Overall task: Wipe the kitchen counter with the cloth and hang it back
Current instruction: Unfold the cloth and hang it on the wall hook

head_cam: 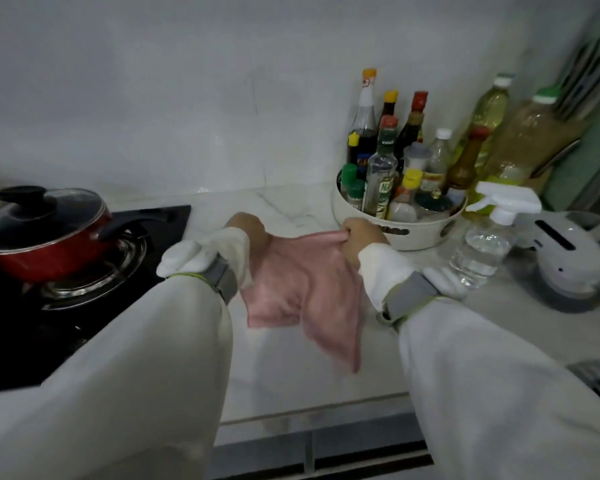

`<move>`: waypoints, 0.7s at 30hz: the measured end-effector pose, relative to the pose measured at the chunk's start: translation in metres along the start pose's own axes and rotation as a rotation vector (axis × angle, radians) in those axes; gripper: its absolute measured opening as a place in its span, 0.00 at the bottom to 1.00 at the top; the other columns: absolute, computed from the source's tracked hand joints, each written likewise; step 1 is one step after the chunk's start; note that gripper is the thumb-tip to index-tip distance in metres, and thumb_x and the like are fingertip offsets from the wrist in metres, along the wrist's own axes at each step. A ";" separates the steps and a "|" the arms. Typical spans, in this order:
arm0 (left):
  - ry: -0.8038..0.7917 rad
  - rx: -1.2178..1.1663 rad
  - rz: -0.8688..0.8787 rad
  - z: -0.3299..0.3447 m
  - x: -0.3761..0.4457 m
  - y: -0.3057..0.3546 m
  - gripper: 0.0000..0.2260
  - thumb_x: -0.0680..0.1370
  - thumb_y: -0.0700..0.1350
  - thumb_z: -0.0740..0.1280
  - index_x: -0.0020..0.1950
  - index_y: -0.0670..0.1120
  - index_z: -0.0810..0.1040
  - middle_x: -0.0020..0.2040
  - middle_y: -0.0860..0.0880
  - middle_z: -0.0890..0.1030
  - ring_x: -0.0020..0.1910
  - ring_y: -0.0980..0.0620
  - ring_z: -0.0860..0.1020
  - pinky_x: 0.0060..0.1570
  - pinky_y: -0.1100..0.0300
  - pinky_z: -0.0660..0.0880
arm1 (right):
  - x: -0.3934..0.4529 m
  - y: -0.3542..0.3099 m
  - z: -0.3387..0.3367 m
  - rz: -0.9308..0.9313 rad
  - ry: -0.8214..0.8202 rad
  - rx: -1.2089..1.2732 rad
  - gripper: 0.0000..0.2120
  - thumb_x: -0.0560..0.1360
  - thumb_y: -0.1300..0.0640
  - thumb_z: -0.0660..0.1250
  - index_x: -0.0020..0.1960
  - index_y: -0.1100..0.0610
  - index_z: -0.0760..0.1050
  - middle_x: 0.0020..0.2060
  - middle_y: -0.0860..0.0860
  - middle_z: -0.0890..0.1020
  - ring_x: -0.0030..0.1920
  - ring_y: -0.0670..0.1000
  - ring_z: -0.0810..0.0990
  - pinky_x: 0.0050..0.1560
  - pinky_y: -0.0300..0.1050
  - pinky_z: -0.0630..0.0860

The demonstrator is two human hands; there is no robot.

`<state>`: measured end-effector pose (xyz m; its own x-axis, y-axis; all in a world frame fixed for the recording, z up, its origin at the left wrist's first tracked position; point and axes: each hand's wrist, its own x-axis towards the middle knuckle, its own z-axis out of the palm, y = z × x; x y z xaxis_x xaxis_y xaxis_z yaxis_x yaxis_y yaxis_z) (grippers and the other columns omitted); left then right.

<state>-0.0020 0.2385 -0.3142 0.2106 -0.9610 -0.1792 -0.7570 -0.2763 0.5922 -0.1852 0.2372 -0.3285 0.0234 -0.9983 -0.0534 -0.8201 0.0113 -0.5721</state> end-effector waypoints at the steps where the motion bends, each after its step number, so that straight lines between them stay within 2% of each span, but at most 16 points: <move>1: -0.029 -0.022 0.023 -0.011 -0.001 0.005 0.07 0.75 0.34 0.65 0.40 0.45 0.73 0.38 0.44 0.74 0.39 0.47 0.73 0.40 0.57 0.76 | 0.002 -0.004 -0.008 -0.045 0.028 0.023 0.10 0.71 0.66 0.57 0.50 0.60 0.73 0.50 0.61 0.78 0.50 0.61 0.76 0.46 0.45 0.70; 2: -0.032 -0.051 0.055 -0.025 0.001 0.014 0.09 0.74 0.33 0.66 0.38 0.46 0.74 0.36 0.45 0.73 0.38 0.47 0.73 0.34 0.60 0.74 | 0.007 -0.010 -0.019 -0.091 0.051 0.026 0.10 0.71 0.67 0.55 0.47 0.59 0.73 0.48 0.61 0.78 0.48 0.60 0.76 0.43 0.44 0.69; 3: -0.015 -0.043 0.081 -0.032 0.003 0.017 0.09 0.74 0.33 0.66 0.38 0.45 0.74 0.35 0.45 0.73 0.38 0.47 0.73 0.32 0.63 0.71 | 0.010 -0.012 -0.024 -0.127 0.060 0.015 0.11 0.71 0.68 0.54 0.44 0.57 0.72 0.46 0.61 0.77 0.45 0.59 0.76 0.42 0.44 0.68; 5: 0.090 0.025 0.175 -0.046 0.006 0.028 0.06 0.74 0.35 0.64 0.44 0.44 0.78 0.40 0.45 0.75 0.44 0.44 0.75 0.38 0.62 0.69 | 0.019 -0.018 -0.038 -0.166 0.088 0.010 0.11 0.72 0.67 0.53 0.39 0.54 0.68 0.42 0.59 0.76 0.42 0.57 0.74 0.41 0.43 0.67; 8: 0.248 0.161 0.217 -0.063 0.004 0.044 0.11 0.75 0.36 0.60 0.49 0.43 0.81 0.45 0.44 0.77 0.52 0.41 0.78 0.44 0.59 0.70 | 0.028 -0.031 -0.065 -0.190 0.082 -0.023 0.02 0.74 0.61 0.56 0.44 0.56 0.67 0.44 0.57 0.75 0.44 0.57 0.75 0.44 0.46 0.69; 11: 0.316 0.179 0.213 -0.080 0.008 0.057 0.12 0.75 0.35 0.59 0.50 0.43 0.80 0.52 0.40 0.80 0.54 0.39 0.79 0.44 0.57 0.71 | 0.037 -0.044 -0.093 -0.183 0.121 -0.110 0.09 0.73 0.64 0.57 0.52 0.61 0.70 0.46 0.58 0.76 0.48 0.59 0.77 0.45 0.46 0.71; 14: 0.440 0.204 0.210 -0.090 0.010 0.065 0.13 0.76 0.37 0.60 0.56 0.42 0.80 0.57 0.39 0.80 0.55 0.39 0.79 0.48 0.54 0.74 | 0.036 -0.049 -0.109 -0.158 0.372 -0.148 0.12 0.73 0.68 0.55 0.52 0.63 0.74 0.52 0.61 0.77 0.54 0.62 0.75 0.49 0.51 0.73; 16: 0.554 0.195 0.194 -0.093 0.014 0.071 0.12 0.77 0.39 0.60 0.56 0.41 0.79 0.56 0.38 0.80 0.54 0.38 0.79 0.50 0.52 0.75 | 0.034 -0.053 -0.113 -0.104 0.530 -0.173 0.12 0.73 0.66 0.55 0.53 0.62 0.74 0.57 0.62 0.74 0.58 0.63 0.71 0.54 0.55 0.72; 19: 0.591 0.264 0.107 -0.093 0.016 0.080 0.13 0.77 0.39 0.59 0.57 0.39 0.79 0.57 0.38 0.79 0.55 0.38 0.79 0.50 0.51 0.75 | 0.032 -0.056 -0.118 0.031 0.479 -0.143 0.13 0.75 0.64 0.53 0.55 0.62 0.72 0.56 0.60 0.76 0.57 0.62 0.74 0.49 0.51 0.71; 21: 0.597 0.206 0.055 -0.099 0.018 0.089 0.13 0.78 0.41 0.58 0.57 0.39 0.78 0.58 0.38 0.78 0.56 0.37 0.78 0.52 0.50 0.75 | 0.035 -0.058 -0.125 0.048 0.422 -0.002 0.13 0.75 0.63 0.54 0.57 0.64 0.71 0.56 0.61 0.78 0.55 0.62 0.75 0.48 0.51 0.71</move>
<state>-0.0042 0.1956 -0.1866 0.4313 -0.8310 0.3512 -0.8676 -0.2754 0.4139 -0.2083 0.1944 -0.1944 -0.2501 -0.9326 0.2603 -0.8159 0.0583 -0.5752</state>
